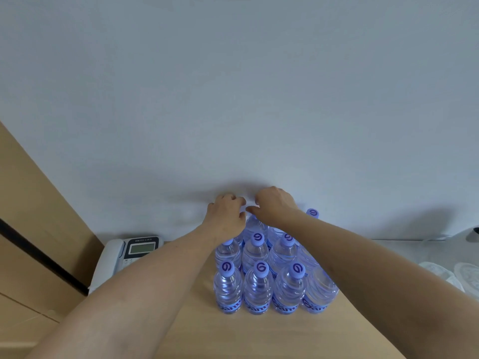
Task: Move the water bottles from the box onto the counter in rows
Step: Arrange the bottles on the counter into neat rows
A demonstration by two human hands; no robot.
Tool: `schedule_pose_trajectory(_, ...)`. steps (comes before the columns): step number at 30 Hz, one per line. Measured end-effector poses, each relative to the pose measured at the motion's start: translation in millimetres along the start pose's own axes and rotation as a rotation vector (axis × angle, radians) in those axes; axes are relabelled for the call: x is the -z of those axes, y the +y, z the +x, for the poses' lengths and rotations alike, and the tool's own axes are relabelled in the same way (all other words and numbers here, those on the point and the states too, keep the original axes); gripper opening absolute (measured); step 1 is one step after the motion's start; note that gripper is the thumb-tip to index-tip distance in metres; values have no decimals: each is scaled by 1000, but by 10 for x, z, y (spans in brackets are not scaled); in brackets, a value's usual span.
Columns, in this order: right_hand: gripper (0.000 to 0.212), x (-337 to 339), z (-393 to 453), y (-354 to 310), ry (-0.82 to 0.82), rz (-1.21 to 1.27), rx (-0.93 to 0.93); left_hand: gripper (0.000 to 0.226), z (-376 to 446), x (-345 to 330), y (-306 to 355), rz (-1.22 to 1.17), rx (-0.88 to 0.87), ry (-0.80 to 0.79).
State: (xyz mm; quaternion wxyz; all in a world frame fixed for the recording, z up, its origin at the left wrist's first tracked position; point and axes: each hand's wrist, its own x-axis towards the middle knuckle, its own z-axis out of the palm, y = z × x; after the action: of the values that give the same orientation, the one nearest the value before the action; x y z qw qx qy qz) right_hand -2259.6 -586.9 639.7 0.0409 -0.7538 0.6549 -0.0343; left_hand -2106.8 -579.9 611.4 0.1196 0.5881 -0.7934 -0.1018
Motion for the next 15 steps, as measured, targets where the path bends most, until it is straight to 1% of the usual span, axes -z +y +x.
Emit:
schedule_pose_trajectory(3, 36, -28, 17, -118, -73, -17, -2, 36, -30, 17, -98, -21, 19, -2)
schedule_pose_trajectory(6, 32, -82, 30, -158, -93, -46, -13, 34, -66, 40, -191, -39, 24, 2)
schedule_pose_trajectory(10, 47, -90, 26, -185, -103, -28, -5, 33, -100, 61, -310, -50, 30, 1)
schedule_pose_trajectory(12, 46, -74, 18, -197, -102, -24, -14, 32, -106, 61, -347, -66, 35, 2)
schedule_pose_trajectory(15, 38, -66, 12, -212, -128, -16, -17, 33, -110, 56, -370, -85, 33, 3)
